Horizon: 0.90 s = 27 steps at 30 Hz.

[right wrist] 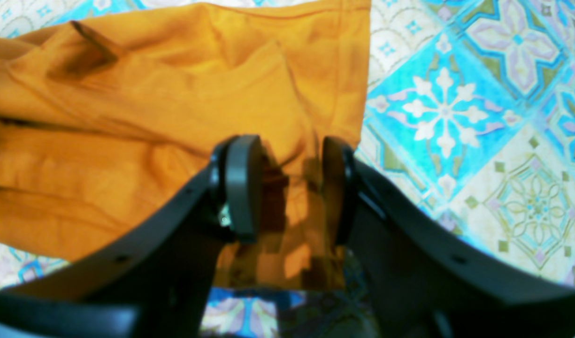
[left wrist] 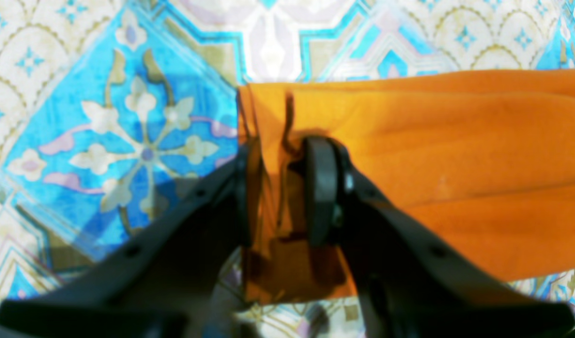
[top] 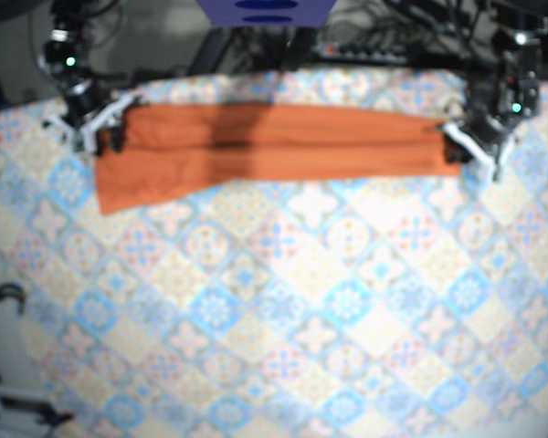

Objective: Fold the T-shirt properly

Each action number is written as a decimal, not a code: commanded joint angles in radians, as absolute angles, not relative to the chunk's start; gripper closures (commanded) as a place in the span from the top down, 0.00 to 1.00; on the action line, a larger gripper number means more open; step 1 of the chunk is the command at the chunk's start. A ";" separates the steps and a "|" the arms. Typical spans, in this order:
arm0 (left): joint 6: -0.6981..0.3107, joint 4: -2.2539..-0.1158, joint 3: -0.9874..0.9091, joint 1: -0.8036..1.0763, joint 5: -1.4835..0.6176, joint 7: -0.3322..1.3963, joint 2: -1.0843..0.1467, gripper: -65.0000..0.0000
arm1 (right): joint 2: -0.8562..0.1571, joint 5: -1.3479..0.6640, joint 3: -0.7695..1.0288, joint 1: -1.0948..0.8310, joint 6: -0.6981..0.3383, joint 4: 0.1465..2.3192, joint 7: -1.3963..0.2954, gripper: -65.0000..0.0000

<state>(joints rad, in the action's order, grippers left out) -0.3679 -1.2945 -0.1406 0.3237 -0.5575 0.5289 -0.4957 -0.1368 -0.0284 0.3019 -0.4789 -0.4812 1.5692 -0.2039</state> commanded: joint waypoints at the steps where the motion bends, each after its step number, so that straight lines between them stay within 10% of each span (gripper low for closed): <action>1: -0.354 -1.294 -0.143 0.325 -0.539 0.553 -0.509 0.25 | -0.148 -0.038 0.294 -0.467 -0.479 1.572 -0.182 0.33; 15: -0.354 -1.294 -0.143 0.325 -0.539 0.553 -0.509 0.25 | -0.148 -0.038 0.249 -0.455 -0.479 1.541 -0.182 0.03; 27: -0.354 -1.294 -0.143 0.325 -0.539 0.553 -0.509 0.25 | -0.148 -0.038 0.259 -0.509 -0.479 1.621 -0.183 0.03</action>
